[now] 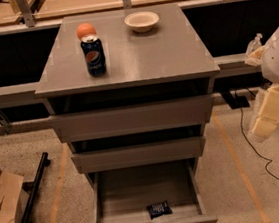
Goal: Pick rxbar blueberry from bottom drawer and place on counter
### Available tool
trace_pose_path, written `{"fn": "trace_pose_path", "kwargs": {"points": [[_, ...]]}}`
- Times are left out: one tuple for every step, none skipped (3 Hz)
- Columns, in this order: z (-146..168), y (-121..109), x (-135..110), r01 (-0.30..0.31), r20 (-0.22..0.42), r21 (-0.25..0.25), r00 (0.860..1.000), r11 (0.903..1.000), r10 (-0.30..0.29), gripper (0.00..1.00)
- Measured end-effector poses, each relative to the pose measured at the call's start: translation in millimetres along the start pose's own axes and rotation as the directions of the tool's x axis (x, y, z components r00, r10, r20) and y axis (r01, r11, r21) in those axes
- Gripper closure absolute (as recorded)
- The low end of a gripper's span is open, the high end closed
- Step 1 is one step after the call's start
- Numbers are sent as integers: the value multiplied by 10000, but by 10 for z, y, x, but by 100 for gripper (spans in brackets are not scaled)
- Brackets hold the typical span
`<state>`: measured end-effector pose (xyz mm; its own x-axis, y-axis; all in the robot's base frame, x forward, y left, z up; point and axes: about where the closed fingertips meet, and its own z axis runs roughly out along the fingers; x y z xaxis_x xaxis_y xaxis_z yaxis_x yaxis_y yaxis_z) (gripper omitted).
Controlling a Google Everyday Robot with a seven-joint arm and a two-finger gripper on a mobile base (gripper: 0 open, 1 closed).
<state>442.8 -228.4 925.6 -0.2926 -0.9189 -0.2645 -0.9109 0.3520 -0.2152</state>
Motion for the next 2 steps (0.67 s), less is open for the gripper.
{"fn": "trace_pose_path", "kwargs": {"points": [[0, 0, -1, 1, 1, 0, 10000, 10000, -1, 0], [361, 162, -183, 126, 420, -757, 9991, 9971, -95, 0]]}}
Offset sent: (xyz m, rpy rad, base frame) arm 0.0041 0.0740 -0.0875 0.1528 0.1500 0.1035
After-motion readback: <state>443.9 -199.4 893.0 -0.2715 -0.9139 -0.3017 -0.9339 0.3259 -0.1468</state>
